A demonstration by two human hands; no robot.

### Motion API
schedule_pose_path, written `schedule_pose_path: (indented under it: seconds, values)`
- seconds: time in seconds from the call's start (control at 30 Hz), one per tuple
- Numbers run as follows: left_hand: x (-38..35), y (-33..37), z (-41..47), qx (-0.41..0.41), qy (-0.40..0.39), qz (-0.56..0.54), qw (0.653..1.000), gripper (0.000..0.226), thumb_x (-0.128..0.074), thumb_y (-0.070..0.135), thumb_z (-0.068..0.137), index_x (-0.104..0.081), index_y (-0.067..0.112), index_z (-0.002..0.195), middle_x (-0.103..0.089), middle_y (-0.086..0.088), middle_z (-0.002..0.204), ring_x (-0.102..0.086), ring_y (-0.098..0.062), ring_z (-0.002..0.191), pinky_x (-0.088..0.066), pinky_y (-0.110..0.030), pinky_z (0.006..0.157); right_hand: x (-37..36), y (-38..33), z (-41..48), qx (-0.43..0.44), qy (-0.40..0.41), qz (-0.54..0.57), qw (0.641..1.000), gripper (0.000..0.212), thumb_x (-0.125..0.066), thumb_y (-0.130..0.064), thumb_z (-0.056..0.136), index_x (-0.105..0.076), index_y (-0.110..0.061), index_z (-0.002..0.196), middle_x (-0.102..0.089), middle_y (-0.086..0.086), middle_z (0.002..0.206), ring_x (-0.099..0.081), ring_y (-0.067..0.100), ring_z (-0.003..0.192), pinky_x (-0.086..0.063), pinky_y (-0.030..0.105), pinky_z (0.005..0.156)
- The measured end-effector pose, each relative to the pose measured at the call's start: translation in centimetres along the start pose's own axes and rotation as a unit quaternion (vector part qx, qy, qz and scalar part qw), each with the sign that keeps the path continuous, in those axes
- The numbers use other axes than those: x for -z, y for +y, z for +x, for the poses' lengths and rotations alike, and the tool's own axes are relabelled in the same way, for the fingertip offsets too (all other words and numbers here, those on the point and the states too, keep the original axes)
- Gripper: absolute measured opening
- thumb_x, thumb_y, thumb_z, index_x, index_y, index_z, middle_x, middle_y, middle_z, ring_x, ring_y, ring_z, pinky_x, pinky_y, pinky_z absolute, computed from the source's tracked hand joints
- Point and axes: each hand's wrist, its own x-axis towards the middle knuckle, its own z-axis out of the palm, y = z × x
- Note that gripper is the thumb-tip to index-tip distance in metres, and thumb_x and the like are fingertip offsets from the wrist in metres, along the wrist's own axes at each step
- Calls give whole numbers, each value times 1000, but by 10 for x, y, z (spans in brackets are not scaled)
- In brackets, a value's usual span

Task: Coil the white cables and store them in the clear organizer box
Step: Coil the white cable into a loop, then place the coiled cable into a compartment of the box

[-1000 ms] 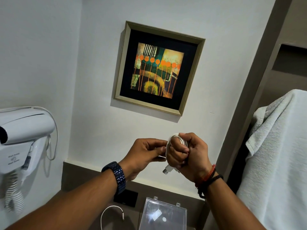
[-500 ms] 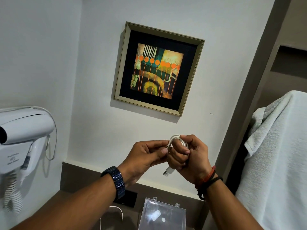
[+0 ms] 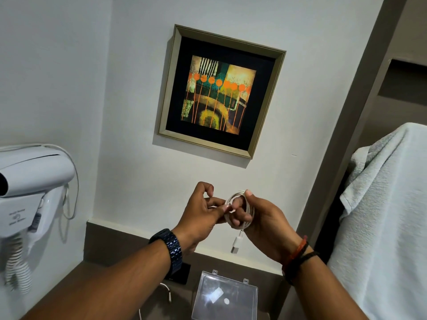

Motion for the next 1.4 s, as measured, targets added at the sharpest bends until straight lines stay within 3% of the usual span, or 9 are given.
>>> schedule_pose_path:
  seconds: [0.13,0.27,0.37,0.6,0.73,0.87,1.03,1.17,1.4]
  values:
    - [-1,-7,1,27,68,-23,997,32,-61,-2,85,-40,23,83,-66,-24,96,-69,-28,81,-59,-39,78,6,10,-4,35,111,-105,988,35,-42,-27,98,-67,-3,97,-50,0,55,-60,20,69,-54,30,75]
    - [-2,-12,5,71,93,-121,986,32,-61,-3,85,-40,21,87,-74,-11,79,-68,-21,70,-57,-32,68,10,13,-6,42,147,-225,962,21,-48,-18,97,-68,-12,100,-61,-6,60,-64,16,72,-58,33,73]
    - [-2,-16,7,109,84,-200,970,30,-58,-4,87,-41,20,92,-76,-9,75,-66,-19,66,-55,-33,68,13,12,-6,24,166,-283,944,18,-50,-14,96,-68,-16,94,-66,-3,65,-64,15,69,-58,35,72]
    - [3,-27,5,179,-7,-303,936,24,-51,-2,90,-40,19,90,-68,-8,72,-58,-16,59,-47,-30,63,22,10,-7,-11,167,-448,878,15,-53,-10,93,-67,-6,91,-72,9,79,-68,24,72,-60,36,71]
    - [9,-34,5,197,-47,-247,948,26,-42,0,93,-37,23,82,-59,1,67,-52,-13,57,-28,-28,56,21,12,-7,-14,162,-530,832,18,-54,-12,92,-67,-5,82,-71,10,75,-68,28,72,-60,37,67]
    - [8,-41,2,190,-53,-166,966,21,-49,8,94,-37,21,82,-55,1,65,-52,-13,58,-33,-27,57,23,20,-6,-16,167,-565,808,20,-54,-9,90,-65,0,76,-69,9,70,-66,31,71,-56,42,69]
    - [9,-47,-3,135,-44,-13,990,25,-64,0,84,-44,15,88,-59,-7,77,-63,-19,70,-52,-28,60,28,33,-3,-39,188,-551,812,17,-57,-9,89,-66,-6,76,-71,11,71,-66,27,66,-55,34,64]
    - [14,-59,-8,117,-30,132,984,27,-71,4,78,-57,18,95,-72,-7,80,-67,-20,76,-54,-33,71,34,48,-5,-67,196,-467,860,13,-62,-7,87,-57,-19,89,-74,10,73,-64,20,59,-58,35,66]
    - [26,-134,-37,182,29,178,966,23,-74,2,75,-66,17,90,-74,-11,86,-69,-23,83,-55,-34,78,41,132,-9,-125,207,-445,862,13,-67,-6,82,-60,-16,81,-74,15,71,-70,26,63,-55,27,57]
